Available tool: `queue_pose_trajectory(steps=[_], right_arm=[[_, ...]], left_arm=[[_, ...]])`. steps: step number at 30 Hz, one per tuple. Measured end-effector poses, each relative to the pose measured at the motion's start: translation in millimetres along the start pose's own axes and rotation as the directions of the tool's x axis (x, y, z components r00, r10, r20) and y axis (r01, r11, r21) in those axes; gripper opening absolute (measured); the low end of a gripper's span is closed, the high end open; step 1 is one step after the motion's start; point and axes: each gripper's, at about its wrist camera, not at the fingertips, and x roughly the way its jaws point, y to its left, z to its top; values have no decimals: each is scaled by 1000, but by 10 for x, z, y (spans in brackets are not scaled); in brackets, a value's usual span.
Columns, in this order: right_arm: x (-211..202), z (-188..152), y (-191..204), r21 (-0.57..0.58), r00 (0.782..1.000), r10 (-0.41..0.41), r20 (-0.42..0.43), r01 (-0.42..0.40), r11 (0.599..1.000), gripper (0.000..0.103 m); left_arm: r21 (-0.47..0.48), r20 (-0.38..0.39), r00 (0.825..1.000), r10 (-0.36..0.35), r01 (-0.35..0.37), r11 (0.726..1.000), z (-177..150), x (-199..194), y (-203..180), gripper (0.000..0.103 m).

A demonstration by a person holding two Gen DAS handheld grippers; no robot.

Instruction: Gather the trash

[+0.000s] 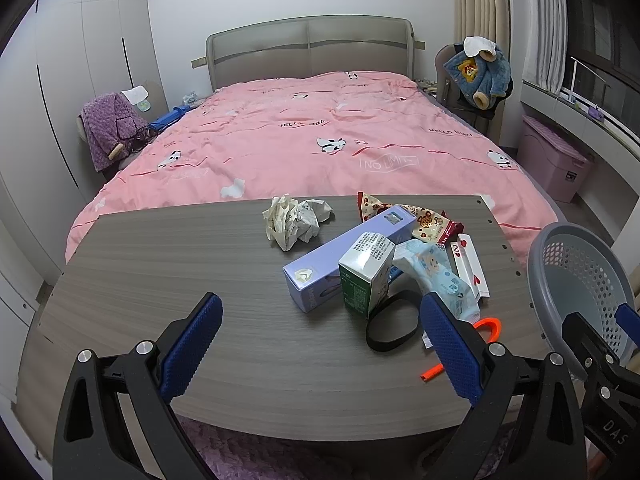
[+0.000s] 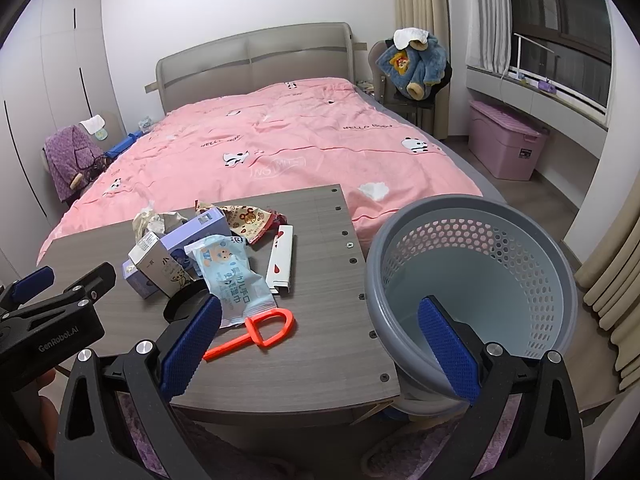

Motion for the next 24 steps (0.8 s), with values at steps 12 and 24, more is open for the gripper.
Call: queue_pose_trajectory(steps=[12, 24], right_arm=[[14, -2, 37, -6, 1000, -4, -2, 4, 1000, 97], [28, -2, 71, -9, 1000, -6, 1, 6, 1000, 97]], left_arm=[[1, 4, 1000, 2, -2, 1000, -22, 5, 15, 95], [-2, 8, 1000, 2, -2, 1000, -37, 8, 28, 95]])
